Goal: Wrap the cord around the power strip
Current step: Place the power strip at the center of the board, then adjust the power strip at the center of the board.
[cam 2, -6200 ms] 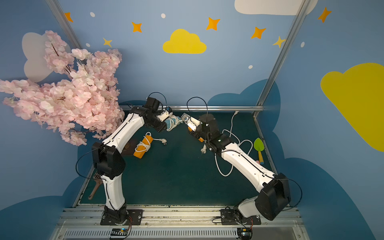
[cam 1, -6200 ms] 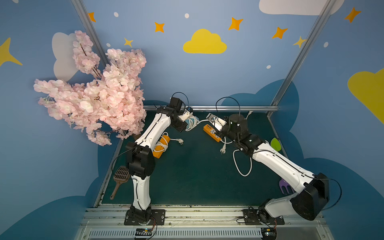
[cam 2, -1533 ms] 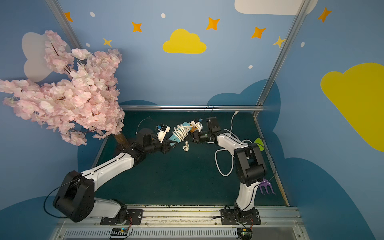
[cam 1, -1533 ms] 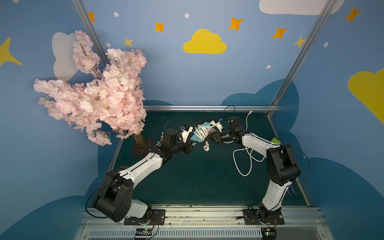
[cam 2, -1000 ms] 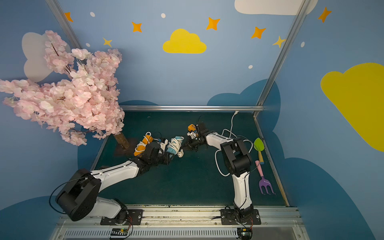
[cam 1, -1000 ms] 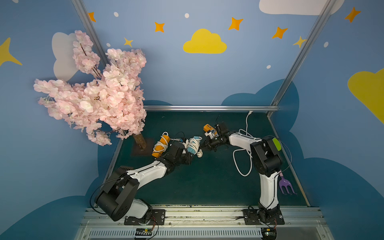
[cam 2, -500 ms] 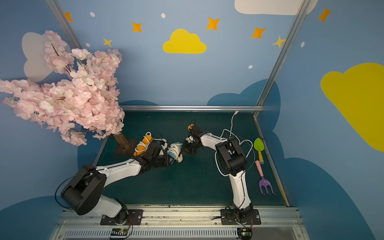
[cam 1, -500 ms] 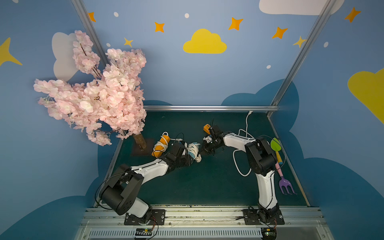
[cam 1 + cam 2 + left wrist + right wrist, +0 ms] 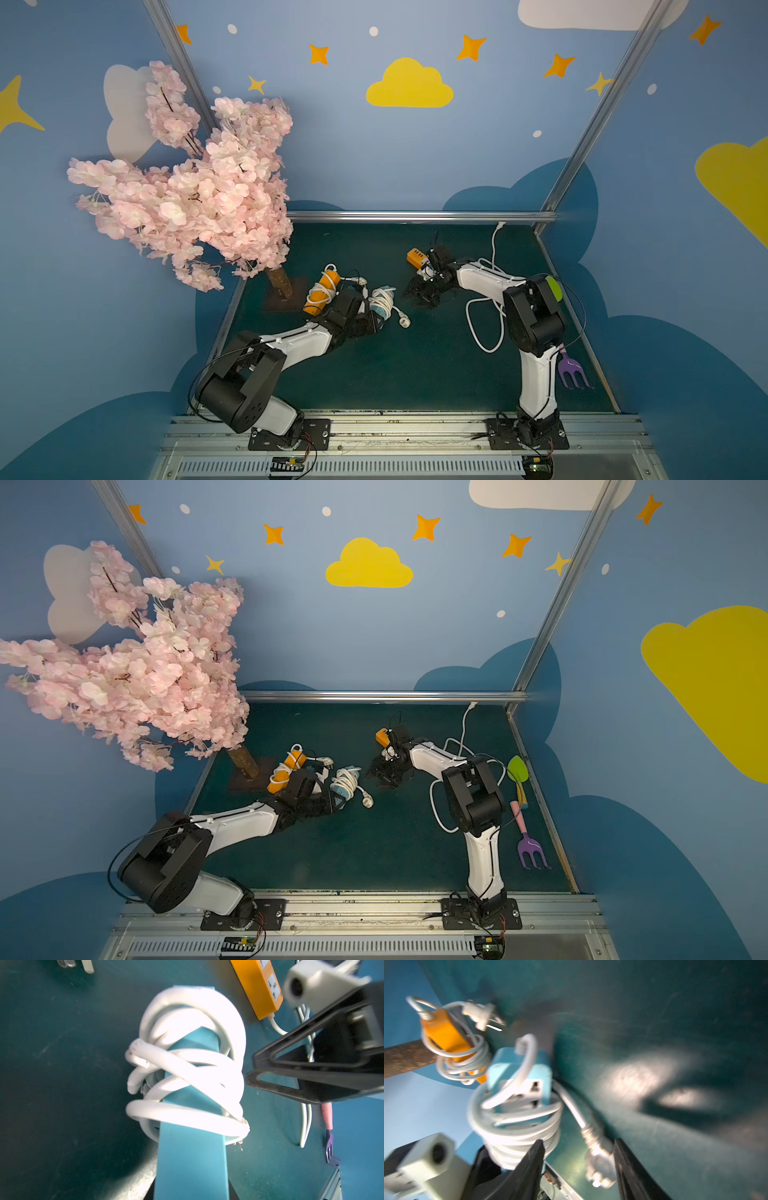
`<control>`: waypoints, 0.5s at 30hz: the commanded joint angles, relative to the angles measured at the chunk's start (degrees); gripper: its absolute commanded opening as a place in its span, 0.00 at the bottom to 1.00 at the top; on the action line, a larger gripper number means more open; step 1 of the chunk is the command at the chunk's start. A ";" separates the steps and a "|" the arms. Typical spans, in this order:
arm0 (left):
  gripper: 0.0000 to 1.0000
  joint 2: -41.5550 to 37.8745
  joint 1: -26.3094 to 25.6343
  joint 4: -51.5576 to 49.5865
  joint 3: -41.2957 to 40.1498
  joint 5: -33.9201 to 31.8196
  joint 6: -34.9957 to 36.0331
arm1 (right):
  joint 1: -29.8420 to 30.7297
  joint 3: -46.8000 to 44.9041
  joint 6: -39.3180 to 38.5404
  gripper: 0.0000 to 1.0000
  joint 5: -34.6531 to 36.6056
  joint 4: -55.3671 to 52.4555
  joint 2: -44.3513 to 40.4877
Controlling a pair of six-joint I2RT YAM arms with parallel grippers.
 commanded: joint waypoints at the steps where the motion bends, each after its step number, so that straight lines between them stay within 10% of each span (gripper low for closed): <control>1: 0.03 2.41 -0.31 -7.07 -1.03 -2.94 -2.41 | 2.06 1.76 3.26 0.63 1.08 -0.17 -2.63; 15: 0.08 5.94 -1.47 -6.53 1.82 -1.85 -0.49 | 9.73 12.96 9.17 0.73 8.64 -4.53 9.43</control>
